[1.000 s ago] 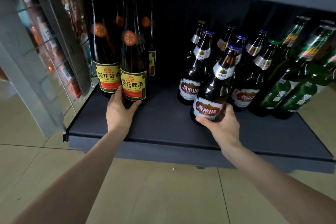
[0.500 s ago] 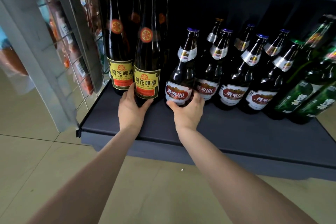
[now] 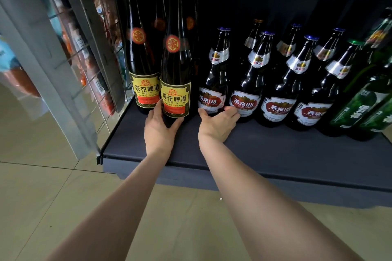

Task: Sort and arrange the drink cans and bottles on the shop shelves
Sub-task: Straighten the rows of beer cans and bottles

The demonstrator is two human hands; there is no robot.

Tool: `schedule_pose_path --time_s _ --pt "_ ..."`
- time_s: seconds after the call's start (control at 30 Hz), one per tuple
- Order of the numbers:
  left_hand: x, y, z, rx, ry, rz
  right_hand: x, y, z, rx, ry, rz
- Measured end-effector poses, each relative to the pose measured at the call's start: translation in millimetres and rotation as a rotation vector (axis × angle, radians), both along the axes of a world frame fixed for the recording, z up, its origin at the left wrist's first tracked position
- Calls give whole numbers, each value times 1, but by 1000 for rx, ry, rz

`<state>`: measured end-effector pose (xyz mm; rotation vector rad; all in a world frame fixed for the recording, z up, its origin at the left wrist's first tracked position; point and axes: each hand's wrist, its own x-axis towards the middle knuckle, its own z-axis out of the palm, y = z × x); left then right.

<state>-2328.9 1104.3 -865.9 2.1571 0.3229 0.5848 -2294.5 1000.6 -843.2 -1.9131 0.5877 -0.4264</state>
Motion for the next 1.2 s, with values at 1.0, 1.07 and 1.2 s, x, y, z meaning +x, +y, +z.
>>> schedule_pose_path --time_s 1.0,1.07,1.2 --pt "13 -30 13 -118 46 128 -33 -45 -3 43 50 422" --pt "16 -31 13 -115 55 136 -33 -44 -5 52 18 402" --pt "19 -32 14 -94 86 129 -27 -34 -10 9 -44 274"
